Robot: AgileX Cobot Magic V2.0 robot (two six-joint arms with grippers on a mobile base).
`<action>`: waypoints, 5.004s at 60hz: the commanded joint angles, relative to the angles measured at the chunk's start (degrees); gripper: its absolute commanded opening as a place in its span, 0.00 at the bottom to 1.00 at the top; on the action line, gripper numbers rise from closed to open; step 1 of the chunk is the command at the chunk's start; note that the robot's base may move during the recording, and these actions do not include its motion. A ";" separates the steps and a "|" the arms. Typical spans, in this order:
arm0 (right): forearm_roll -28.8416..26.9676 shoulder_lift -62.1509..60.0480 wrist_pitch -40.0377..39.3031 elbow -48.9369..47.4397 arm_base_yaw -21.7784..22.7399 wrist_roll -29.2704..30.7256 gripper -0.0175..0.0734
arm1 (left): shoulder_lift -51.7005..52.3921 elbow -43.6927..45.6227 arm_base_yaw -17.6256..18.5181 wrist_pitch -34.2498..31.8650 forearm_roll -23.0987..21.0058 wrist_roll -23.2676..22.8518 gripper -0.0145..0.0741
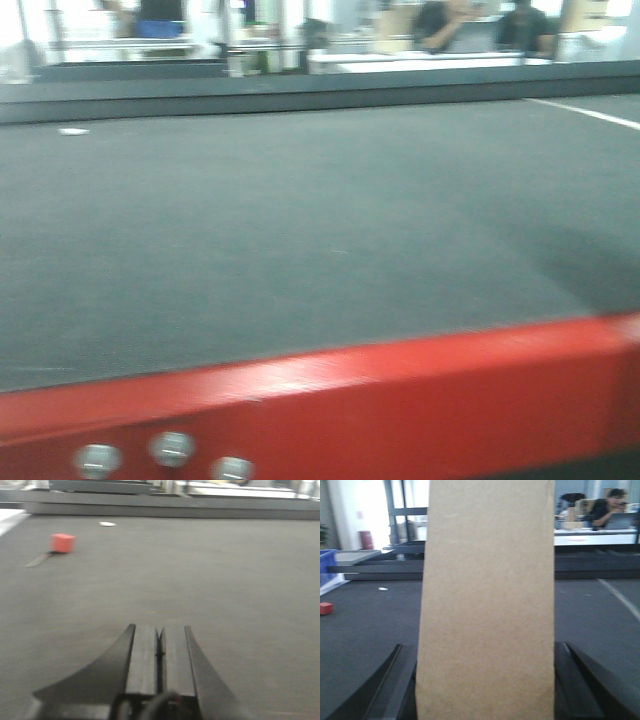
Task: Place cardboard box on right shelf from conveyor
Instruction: 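Hold the box in the right gripper while turning away from the conveyor, then drive toward the steel shelf rack carrying the box in the right gripper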
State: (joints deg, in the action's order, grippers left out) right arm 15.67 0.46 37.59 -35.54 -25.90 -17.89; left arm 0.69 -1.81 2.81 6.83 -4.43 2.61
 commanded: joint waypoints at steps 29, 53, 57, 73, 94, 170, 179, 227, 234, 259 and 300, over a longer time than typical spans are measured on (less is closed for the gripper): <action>1.46 1.02 -5.69 -1.40 0.30 0.68 0.36 | 0.84 -0.48 -0.04 -4.93 -0.34 0.02 0.03; 1.46 1.02 -5.69 -1.40 0.30 0.68 0.36 | 0.84 -0.48 -0.04 -4.93 -0.34 0.02 0.03; 1.46 1.02 -5.69 -1.40 0.30 0.68 0.36 | 0.84 -0.48 -0.04 -4.93 -0.34 0.02 0.03; 1.46 1.02 -5.69 -1.40 0.30 0.68 0.36 | 0.84 -0.48 -0.04 -4.93 -0.34 0.02 0.03; 1.46 1.02 -5.69 -1.40 0.30 0.68 0.36 | 0.84 -0.48 -0.04 -4.93 -0.34 0.02 0.03; 1.46 1.06 -5.70 -1.40 0.30 0.68 0.36 | 0.95 -0.48 -0.04 -4.93 -0.34 0.02 0.03; 1.46 1.06 -5.70 -1.40 0.30 0.68 0.36 | 0.95 -0.48 -0.04 -4.93 -0.34 0.02 0.03; 1.46 1.06 -5.70 -1.40 0.30 0.68 0.36 | 0.95 -0.48 -0.04 -4.93 -0.34 0.02 0.03; 1.46 1.06 -5.70 -1.40 0.30 0.68 0.36 | 0.95 -0.48 -0.04 -4.93 -0.34 0.02 0.03; 1.46 1.06 -5.70 -1.40 0.30 0.68 0.36 | 0.95 -0.48 -0.04 -4.93 -0.34 0.02 0.03; 1.46 1.06 -5.65 -1.40 0.30 0.68 0.36 | 0.95 -0.48 -0.04 -4.93 -0.34 0.02 0.03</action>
State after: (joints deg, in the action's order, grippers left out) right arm 15.76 0.46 38.00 -35.54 -25.90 -17.89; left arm 0.69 -1.81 2.81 6.83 -4.43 2.61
